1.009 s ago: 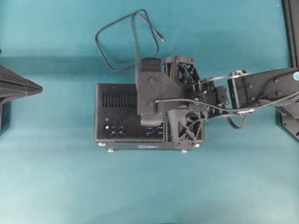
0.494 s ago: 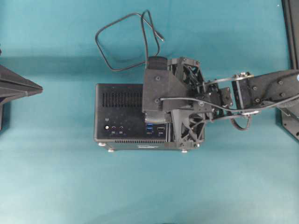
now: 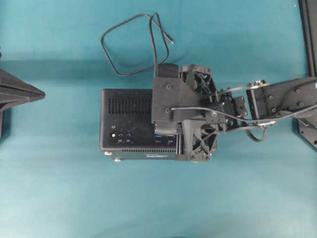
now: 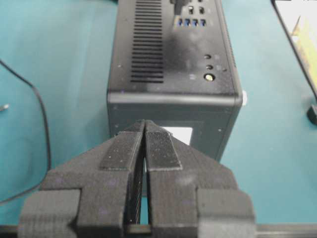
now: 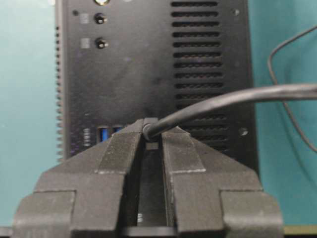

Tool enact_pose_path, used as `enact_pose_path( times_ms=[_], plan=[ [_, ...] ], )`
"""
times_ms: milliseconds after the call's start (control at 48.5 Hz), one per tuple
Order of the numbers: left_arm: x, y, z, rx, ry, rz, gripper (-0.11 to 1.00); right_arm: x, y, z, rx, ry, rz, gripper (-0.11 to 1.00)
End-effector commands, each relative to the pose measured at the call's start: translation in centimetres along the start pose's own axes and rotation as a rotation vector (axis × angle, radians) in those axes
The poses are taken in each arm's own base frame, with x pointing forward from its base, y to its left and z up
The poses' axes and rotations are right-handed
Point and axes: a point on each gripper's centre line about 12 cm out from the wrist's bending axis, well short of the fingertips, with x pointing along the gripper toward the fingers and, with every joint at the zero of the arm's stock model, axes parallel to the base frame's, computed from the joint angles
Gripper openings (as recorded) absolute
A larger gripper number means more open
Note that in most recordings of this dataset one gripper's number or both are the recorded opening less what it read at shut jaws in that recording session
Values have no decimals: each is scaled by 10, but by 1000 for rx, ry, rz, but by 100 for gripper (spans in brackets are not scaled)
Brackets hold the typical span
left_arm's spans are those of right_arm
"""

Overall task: Insert the USB into the PC box with both arms.
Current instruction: 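Close the right gripper on the silver USB plug body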

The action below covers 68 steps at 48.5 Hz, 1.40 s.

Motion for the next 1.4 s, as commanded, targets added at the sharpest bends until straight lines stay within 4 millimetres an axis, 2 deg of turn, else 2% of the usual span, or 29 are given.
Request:
enact_pose_path(
  times_ms=[0, 371, 845, 968, 1195, 1380],
  plan=[
    [0, 1, 6, 1, -18, 3, 0, -3, 3, 0, 10, -4, 8, 14],
    [-1, 1, 6, -1, -23, 3, 0, 0, 8, -2, 18, -3, 18, 14],
    [-1, 0, 5, -2, -20, 2, 0, 2, -12, 1, 41, -6, -13, 14],
    [-1, 0, 4, -3, -18, 1, 0, 3, -11, -1, 42, -1, -13, 14],
    [0, 0, 3, -2, -15, 2, 0, 0, 5, -1, 30, -6, 21, 14],
    [0, 1, 3, -2, -15, 3, 0, -1, 2, 0, 29, -8, 13, 14]
  ],
)
